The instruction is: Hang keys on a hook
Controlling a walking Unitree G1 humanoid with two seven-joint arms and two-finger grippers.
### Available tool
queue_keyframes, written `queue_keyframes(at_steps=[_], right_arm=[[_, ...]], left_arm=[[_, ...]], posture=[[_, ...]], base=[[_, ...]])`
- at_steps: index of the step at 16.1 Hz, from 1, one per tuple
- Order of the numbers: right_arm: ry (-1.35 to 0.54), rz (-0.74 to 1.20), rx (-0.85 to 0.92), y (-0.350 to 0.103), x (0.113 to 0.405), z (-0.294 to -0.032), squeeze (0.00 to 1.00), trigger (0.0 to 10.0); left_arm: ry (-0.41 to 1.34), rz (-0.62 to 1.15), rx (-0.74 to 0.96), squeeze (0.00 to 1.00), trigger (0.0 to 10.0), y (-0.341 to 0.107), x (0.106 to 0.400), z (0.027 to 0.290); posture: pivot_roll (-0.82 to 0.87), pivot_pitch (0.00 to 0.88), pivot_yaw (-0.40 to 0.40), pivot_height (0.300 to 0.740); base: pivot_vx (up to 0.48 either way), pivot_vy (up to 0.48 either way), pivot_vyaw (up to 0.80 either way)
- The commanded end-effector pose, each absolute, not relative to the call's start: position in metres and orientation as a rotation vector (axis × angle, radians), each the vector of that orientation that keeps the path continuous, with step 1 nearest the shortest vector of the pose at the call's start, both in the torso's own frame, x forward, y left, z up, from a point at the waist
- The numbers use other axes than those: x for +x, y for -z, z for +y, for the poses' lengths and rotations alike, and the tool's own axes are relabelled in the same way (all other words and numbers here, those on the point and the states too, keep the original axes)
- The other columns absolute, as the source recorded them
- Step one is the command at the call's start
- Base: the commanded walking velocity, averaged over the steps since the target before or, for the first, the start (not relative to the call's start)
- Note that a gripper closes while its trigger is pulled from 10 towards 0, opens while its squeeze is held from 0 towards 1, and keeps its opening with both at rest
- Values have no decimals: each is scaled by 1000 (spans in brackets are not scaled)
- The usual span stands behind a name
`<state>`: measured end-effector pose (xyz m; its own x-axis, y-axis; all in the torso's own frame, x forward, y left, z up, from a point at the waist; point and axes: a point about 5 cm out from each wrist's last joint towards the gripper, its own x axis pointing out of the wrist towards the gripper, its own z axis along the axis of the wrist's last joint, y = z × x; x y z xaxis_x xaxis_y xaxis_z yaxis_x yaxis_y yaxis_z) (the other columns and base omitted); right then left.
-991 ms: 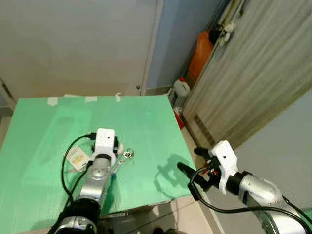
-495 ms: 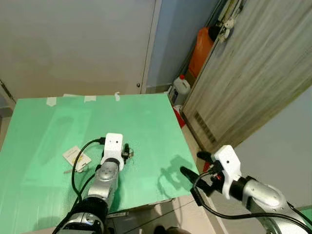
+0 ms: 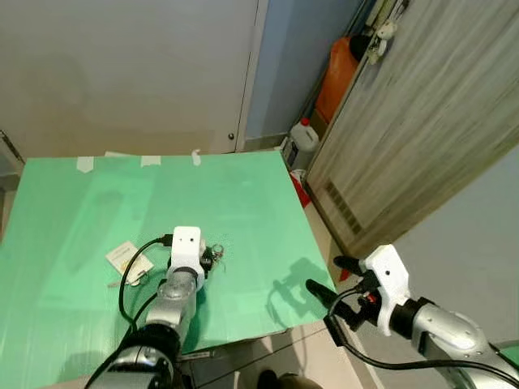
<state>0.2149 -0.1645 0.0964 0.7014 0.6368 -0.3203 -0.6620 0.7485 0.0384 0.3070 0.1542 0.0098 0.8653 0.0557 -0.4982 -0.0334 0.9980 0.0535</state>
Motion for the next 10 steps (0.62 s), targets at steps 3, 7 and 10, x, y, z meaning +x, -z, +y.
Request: queue_keyframes(at_steps=[3,7,10], right_arm=[[-690,341,-97,-99,210,-175,0,10000],[-659,331,-96,-101,211,-175,0,10000],[-639,306,-87,-103,219,-169,0,10000]], left_arm=[[-28,654,9,0,0,11,292,154],[-45,555,58,0,0,-2,302,156],[-27,434,63,0,0,-18,311,153]], posture=[[-206,200,-166,740],[-199,191,-157,740],[-170,182,-154,740]], base=[[0,0,0],[0,0,0],[0,0,0]])
